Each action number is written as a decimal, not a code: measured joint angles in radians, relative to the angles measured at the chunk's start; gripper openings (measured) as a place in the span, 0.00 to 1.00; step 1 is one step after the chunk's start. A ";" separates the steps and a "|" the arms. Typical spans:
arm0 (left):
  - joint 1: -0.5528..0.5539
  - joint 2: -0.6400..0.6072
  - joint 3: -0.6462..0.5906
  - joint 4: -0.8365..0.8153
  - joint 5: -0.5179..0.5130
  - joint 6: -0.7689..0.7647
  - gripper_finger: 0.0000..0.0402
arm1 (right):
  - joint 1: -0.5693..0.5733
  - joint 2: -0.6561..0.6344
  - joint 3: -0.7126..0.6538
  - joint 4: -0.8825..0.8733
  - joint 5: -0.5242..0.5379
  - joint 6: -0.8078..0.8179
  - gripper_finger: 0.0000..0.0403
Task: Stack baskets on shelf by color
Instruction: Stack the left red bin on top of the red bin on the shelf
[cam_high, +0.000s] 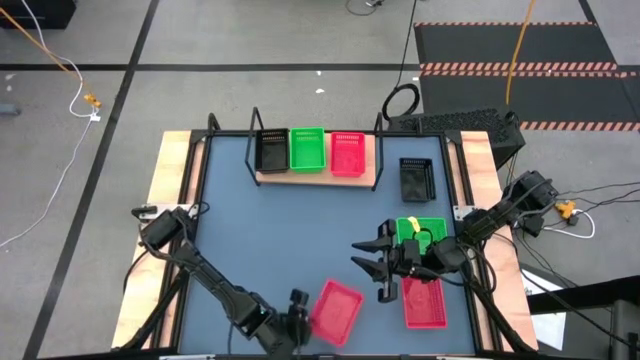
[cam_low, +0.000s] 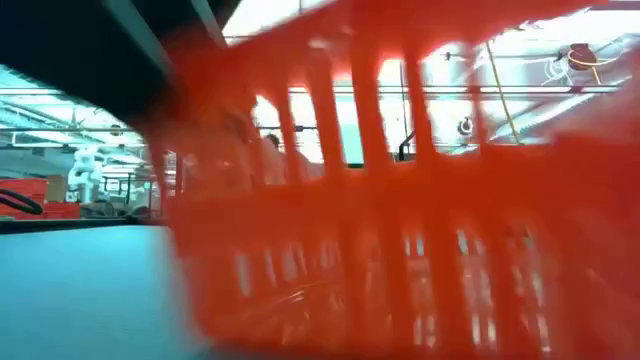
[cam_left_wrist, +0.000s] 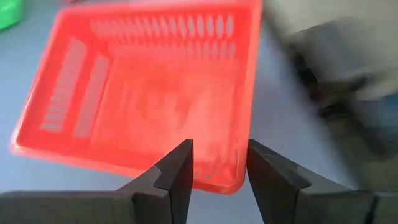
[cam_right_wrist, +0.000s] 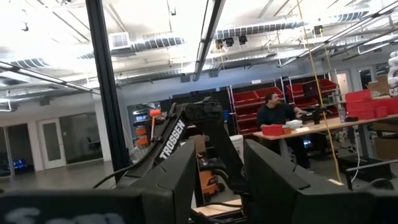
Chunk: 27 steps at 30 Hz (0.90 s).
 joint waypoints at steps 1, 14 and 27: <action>0.008 0.000 0.000 -0.031 -0.023 -0.010 0.36 | 0.000 0.000 0.000 -0.003 0.000 0.006 0.32; 0.046 -0.026 0.001 -0.051 -0.025 0.081 0.36 | 0.000 0.000 0.000 -0.018 0.001 0.006 0.32; 0.055 0.002 0.000 0.062 0.015 0.164 0.36 | 0.006 0.000 -0.001 -0.019 0.048 0.023 0.32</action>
